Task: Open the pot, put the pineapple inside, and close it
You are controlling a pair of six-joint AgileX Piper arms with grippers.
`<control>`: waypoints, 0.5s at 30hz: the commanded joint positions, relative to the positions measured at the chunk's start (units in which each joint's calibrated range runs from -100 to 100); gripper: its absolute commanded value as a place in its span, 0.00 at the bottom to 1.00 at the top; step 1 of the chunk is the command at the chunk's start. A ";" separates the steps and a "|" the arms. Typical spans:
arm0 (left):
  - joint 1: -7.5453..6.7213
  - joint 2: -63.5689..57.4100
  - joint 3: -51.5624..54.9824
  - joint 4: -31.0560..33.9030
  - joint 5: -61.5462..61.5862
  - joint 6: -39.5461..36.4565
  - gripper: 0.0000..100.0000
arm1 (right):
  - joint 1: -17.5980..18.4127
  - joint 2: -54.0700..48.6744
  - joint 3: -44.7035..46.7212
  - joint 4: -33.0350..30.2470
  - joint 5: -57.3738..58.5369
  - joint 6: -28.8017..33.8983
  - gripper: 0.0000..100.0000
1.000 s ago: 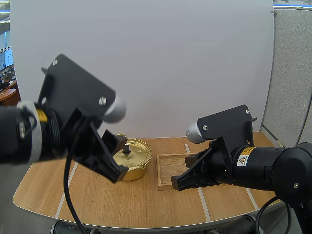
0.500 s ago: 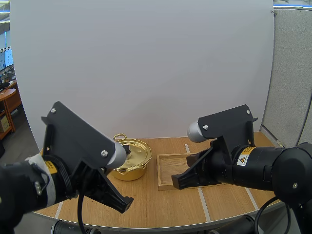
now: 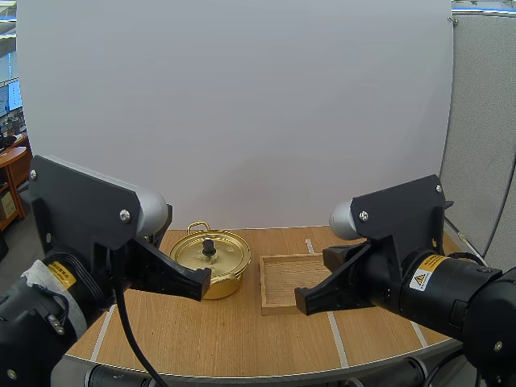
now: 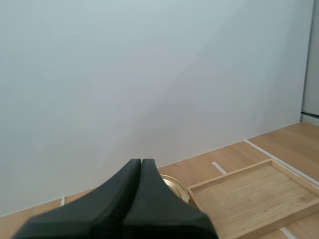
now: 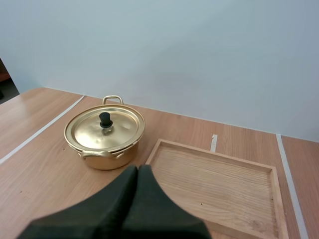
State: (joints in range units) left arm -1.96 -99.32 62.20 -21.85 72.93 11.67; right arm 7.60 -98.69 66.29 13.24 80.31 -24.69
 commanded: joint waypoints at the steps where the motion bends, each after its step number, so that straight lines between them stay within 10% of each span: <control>1: 1.22 -0.68 4.72 2.03 -14.96 -6.26 0.00 | -3.89 -1.31 -0.01 0.63 -11.62 -0.70 0.00; 15: 1.55 -0.68 26.19 6.75 -52.30 -7.46 0.00 | -4.00 -1.31 24.51 -2.66 -61.00 -0.70 0.00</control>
State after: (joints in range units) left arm -0.47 -99.92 80.80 -15.86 34.17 4.71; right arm 3.86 -99.79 81.67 11.15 31.48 -24.79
